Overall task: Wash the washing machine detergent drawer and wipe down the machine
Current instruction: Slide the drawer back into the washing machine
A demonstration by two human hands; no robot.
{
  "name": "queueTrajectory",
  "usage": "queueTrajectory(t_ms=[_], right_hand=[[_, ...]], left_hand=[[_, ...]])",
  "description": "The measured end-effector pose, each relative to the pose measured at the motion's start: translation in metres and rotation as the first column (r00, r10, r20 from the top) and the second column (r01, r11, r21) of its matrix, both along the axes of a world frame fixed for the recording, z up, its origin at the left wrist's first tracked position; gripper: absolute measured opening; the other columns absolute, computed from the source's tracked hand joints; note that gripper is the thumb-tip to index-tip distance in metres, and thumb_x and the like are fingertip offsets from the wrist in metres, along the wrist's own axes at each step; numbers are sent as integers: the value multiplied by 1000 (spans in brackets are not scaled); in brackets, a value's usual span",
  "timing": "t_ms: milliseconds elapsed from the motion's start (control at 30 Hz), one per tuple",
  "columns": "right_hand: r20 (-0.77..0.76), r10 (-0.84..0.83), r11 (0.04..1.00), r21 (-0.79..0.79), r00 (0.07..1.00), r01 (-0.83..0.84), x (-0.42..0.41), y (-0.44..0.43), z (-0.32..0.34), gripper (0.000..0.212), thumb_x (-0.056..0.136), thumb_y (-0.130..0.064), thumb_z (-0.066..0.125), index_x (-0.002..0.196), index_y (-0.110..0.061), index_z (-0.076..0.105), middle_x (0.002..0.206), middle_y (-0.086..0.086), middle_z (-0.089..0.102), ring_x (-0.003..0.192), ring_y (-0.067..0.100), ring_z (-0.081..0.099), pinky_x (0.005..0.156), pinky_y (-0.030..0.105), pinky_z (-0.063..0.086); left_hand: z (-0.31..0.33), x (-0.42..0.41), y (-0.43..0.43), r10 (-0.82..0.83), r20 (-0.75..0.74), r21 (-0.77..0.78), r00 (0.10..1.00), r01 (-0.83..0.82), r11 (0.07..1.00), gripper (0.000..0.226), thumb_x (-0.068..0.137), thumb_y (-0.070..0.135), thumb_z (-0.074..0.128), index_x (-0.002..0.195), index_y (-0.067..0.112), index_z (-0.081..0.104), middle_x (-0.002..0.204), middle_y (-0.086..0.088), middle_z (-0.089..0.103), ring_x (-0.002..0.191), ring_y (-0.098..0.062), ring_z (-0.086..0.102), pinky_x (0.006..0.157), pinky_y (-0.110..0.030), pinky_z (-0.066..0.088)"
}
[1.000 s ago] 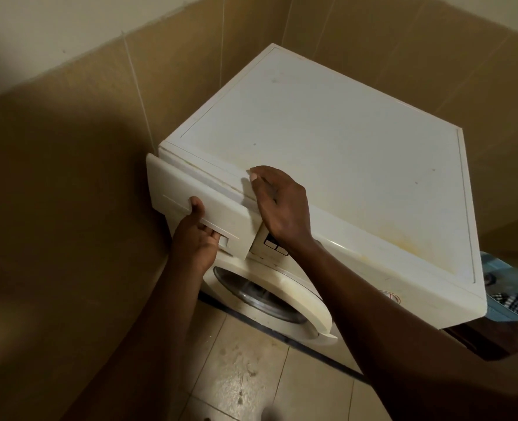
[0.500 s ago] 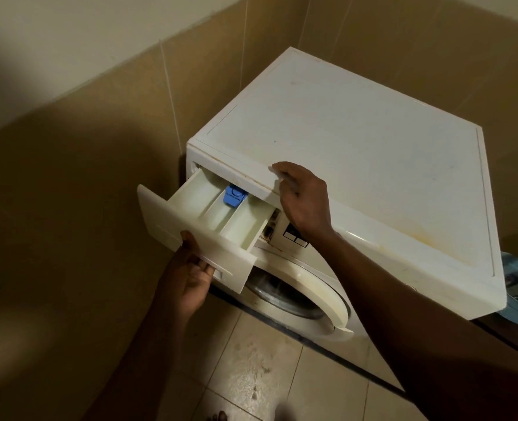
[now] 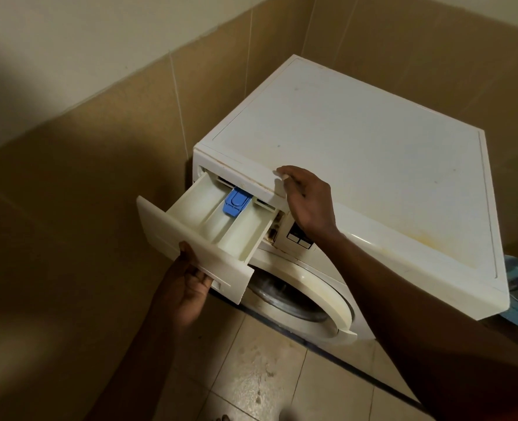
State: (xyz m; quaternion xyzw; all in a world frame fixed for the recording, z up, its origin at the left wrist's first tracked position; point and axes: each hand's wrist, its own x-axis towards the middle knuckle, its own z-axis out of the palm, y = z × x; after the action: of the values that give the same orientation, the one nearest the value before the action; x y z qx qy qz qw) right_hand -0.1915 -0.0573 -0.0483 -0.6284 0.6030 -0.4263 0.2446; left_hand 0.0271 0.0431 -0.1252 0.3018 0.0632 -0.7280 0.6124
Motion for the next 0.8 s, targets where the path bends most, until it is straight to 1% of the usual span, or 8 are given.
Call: queueTrajectory(t_ms=[67, 167, 267, 300, 433, 600, 733, 800], right_hand=[[-13, -4, 1000, -6, 1000, 4, 1, 0, 0, 28, 98, -21, 48, 115, -19, 70, 119, -9, 68, 113, 6, 59, 100, 33, 48], [-22, -9, 1000, -4, 1000, 9, 2, 0, 1, 28, 98, -24, 48, 116, -19, 70, 119, -9, 67, 112, 6, 59, 99, 33, 49], [-30, -7, 1000, 1, 1000, 7, 2, 1, 0, 29, 99, -28, 48, 116, -19, 69, 118, -9, 68, 111, 7, 59, 98, 34, 49], [-29, -7, 1000, 7, 1000, 7, 2, 1, 1, 29, 99, -29, 47, 116, -20, 69, 119, -9, 67, 111, 7, 59, 98, 34, 49], [8, -21, 998, 54, 1000, 21, 2, 2, 7, 31, 99, -39, 47, 114, -24, 70, 117, -14, 67, 111, 2, 58, 99, 31, 47], [41, 4, 991, 132, 999, -9, 3, 8, 19, 43, 91, -60, 48, 116, -31, 67, 121, -19, 65, 115, -2, 55, 104, 31, 44], [-57, 62, 982, 184, 996, -51, 2, 11, 27, 62, 83, -69, 52, 137, -39, 47, 144, -18, 48, 134, 3, 41, 110, 28, 32], [-75, 85, 979, 192, 994, -70, 1, 12, 27, 73, 80, -70, 56, 143, -39, 37, 150, -17, 39, 139, 5, 35, 111, 28, 29]], left_hand=[[-2, -3, -2, -9, -13, -2, 1000, 9, 1000, 98, 20, 17, 103, 111, 11, 67, 114, -15, 73, 100, -31, 72, 78, -49, 60], [1, -11, -8, -28, 0, 34, 1000, 28, 999, 66, 45, 19, 95, 105, 11, 70, 112, -15, 73, 110, -32, 67, 87, -51, 55], [7, -18, -18, -38, 6, 22, 999, 38, 999, 97, 33, 21, 100, 121, 11, 60, 119, -15, 71, 114, -32, 66, 97, -52, 48], [8, -20, -21, -44, 4, 13, 999, 44, 999, 98, 35, 21, 100, 124, 11, 59, 121, -16, 70, 117, -32, 64, 97, -53, 47], [14, -31, -36, -40, 3, 48, 999, 40, 998, 60, 76, 22, 73, 132, 13, 53, 126, -16, 67, 120, -33, 62, 96, -55, 48], [14, -45, -57, -38, 5, 15, 999, 38, 999, 49, 83, 22, 66, 129, 13, 54, 124, -15, 69, 112, -31, 67, 96, -56, 48], [17, -56, -74, -84, 184, -11, 979, 87, 996, 59, 82, 35, 69, 134, 13, 52, 127, -13, 67, 111, -28, 68, 101, -53, 49], [20, -60, -78, -136, 361, 3, 923, 144, 990, 61, 84, 44, 66, 135, 11, 52, 127, -12, 67, 111, -23, 68, 94, -39, 56]])
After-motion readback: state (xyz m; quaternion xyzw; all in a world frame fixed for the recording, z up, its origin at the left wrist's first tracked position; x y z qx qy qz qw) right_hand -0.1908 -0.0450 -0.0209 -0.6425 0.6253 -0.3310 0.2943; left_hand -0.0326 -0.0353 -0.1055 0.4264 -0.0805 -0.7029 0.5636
